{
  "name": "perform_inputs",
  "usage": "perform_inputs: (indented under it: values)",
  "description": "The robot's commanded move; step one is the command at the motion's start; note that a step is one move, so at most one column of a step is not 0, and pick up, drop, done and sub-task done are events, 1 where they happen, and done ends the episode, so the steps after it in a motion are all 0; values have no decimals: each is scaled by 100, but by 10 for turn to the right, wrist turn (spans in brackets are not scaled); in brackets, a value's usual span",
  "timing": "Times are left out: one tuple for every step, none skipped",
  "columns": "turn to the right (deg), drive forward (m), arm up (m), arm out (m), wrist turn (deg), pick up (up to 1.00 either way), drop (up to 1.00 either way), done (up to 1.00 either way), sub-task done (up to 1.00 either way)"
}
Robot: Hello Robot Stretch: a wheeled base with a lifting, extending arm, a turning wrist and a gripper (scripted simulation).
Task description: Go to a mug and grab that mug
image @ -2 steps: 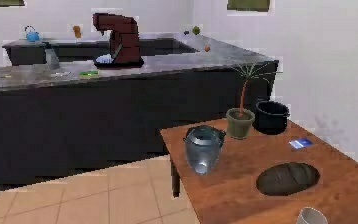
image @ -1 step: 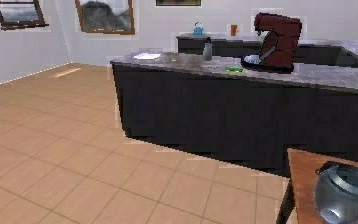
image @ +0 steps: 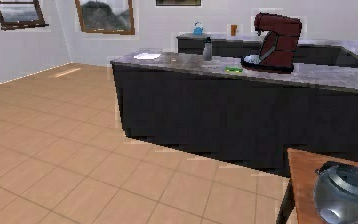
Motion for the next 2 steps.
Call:
perform_inputs:
  values:
    - [0,0,22,0,0,0,0,0,0]
    - [0,0,0,36,0,0,0,0,0]
